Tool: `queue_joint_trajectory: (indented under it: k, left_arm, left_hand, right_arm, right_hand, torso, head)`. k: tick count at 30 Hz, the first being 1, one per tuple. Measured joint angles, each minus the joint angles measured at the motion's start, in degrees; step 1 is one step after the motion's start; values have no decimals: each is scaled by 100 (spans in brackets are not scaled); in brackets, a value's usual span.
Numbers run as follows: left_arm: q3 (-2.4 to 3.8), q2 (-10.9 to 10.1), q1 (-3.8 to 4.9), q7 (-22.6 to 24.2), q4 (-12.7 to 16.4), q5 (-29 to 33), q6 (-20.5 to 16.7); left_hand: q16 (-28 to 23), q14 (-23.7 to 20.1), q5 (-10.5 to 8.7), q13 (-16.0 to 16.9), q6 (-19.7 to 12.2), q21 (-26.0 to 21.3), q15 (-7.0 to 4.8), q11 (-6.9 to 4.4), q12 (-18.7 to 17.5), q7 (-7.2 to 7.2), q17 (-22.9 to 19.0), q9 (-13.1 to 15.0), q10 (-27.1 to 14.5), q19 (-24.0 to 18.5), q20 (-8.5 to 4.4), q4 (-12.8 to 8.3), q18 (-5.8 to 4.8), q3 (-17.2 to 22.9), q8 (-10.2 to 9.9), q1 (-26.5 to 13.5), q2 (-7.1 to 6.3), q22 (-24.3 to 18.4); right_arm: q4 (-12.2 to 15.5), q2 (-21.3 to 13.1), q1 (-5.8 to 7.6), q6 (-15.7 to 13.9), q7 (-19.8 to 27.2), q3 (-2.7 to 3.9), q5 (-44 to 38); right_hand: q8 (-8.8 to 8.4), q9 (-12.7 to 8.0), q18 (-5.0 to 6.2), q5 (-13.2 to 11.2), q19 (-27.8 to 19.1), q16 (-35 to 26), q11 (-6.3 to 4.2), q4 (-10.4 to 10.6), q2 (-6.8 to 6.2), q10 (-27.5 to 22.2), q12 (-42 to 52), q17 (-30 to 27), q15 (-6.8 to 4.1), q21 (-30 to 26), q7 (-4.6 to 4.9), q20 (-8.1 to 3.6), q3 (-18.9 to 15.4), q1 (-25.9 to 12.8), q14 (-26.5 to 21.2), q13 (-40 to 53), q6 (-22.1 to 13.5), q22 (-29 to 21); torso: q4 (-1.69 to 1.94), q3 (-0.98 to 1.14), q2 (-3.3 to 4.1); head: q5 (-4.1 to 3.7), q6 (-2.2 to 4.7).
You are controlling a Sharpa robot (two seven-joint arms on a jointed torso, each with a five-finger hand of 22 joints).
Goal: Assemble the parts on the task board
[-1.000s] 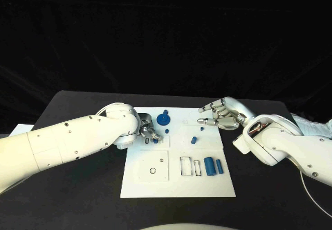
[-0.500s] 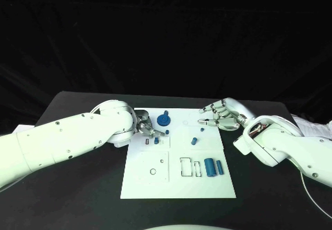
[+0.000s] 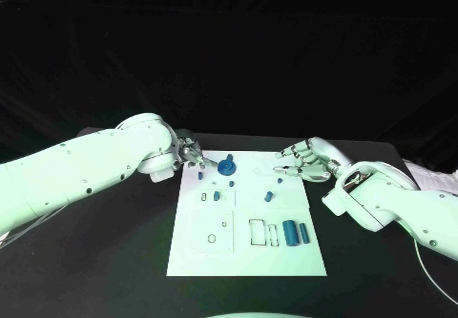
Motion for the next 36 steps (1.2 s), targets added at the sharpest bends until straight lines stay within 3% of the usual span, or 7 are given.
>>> queue_joint_trajectory:
  k: [7, 16, 24, 36]
  left_arm:
    - [-129, 437, 78, 105, -872, -115, 222]
    - [-276, 818, 96, 233, -1534, -238, 619]
    - [-348, 949, 94, 247, -1754, -323, 929]
    - [-363, 959, 93, 236, -1777, -378, 1141]
  left_hand:
    - [0, -5, 0, 93, 11, 127, 27, 44, 171, 22, 0, -266, 125, 90, 91, 3, 0, -132, -122, 99, 75, 194]
    - [0, -5, 0, 497, 397, 312, 26, -60, 604, -105, -1, -348, 472, 174, 50, 10, 1, -377, 12, 99, 75, 447]
    - [0, -6, 0, 681, 518, 387, -56, -151, 782, -186, -1, -229, 604, 173, 7, 8, 0, -562, 200, -7, 182, 526]
    - [0, -6, 0, 738, 539, 425, -56, -153, 845, -207, -2, -167, 646, 193, -13, -7, 1, -609, 268, 14, 202, 525]
  right_arm:
    - [-48, 50, -2, 8, -2, -1, 4]
    - [-72, 85, -5, 23, -4, -5, 7]
    - [-83, 94, -9, 40, -6, -6, 9]
    - [-94, 100, -10, 64, -11, -7, 10]
  right_hand:
    - [0, 0, 0, 0, 0, 0, 0, 0, 0, 0, 0, 0, 0, 0, 0, 0, 0, 0, 0, 0, 0, 0]
    - [0, -1, 0, 23, 0, 0, 0, -1, 0, 0, 0, 5, 0, 0, 0, 0, 1, 0, 0, 0, 0, 0]
    - [0, -1, 0, 45, 0, 0, 0, -1, 0, 0, 0, 4, 0, 0, 0, 0, 1, 0, 0, -7, 0, -6]
    - [0, -1, 0, 45, 0, 0, 0, -1, 0, 0, 0, 3, 0, 0, 0, 0, 1, 0, 0, -6, 0, -6]
  torso:
    - [-5, -4, -1]
    - [-12, -10, 8]
    - [-13, -8, 9]
    - [-11, -2, 3]
  head:
    - [46, 18]
    - [66, 19]
    - [76, -3]
    - [92, -22]
